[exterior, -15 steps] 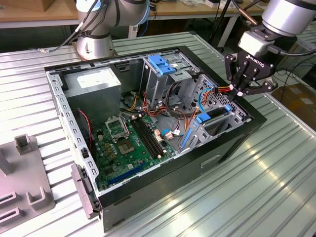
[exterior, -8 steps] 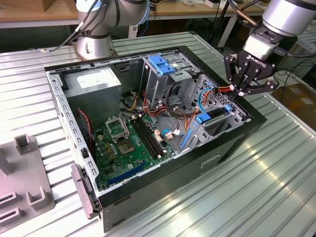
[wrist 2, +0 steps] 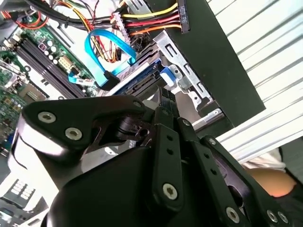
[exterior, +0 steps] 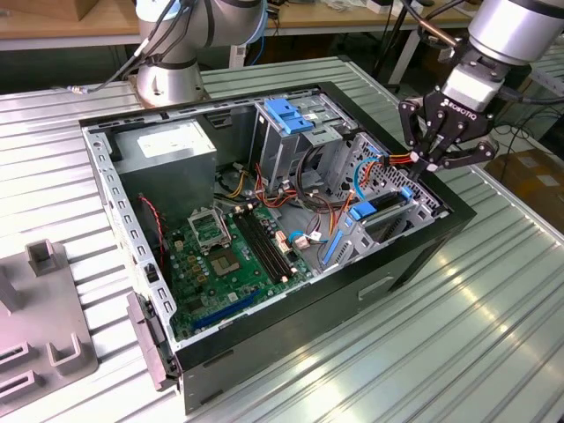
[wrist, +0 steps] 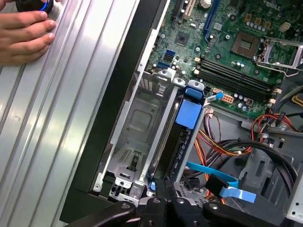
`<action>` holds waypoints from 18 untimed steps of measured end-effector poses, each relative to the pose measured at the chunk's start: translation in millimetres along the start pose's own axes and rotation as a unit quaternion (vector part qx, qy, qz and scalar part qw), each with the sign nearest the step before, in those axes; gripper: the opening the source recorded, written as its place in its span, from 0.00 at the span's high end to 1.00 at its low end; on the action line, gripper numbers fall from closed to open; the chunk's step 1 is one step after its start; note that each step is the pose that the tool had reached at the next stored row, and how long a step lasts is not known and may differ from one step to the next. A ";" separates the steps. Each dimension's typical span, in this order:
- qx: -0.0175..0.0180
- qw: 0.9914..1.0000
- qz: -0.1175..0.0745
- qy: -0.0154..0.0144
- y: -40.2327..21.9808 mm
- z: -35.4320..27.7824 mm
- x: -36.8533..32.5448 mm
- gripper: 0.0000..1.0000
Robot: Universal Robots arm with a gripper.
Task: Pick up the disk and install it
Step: 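Insert the first disk wire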
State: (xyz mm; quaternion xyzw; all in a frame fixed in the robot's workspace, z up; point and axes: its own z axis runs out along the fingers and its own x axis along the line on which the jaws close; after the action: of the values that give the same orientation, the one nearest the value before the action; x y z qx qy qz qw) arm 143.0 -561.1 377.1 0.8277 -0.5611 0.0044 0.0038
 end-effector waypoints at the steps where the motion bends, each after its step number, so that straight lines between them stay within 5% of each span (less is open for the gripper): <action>1: 0.000 1.000 -0.007 0.000 -0.7 0.0 0.2 0.87; 4: 0.000 1.000 -0.021 0.000 -2.2 0.0 0.6 0.75; 9: 0.001 0.999 -0.049 0.000 -7.9 0.2 1.5 0.67; 18: 0.001 0.998 -0.060 0.000 -20.6 0.2 -7.1 0.67</action>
State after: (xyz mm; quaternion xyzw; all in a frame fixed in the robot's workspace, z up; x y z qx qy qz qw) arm 159.6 -546.9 376.8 0.8599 -0.5104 0.0047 0.0035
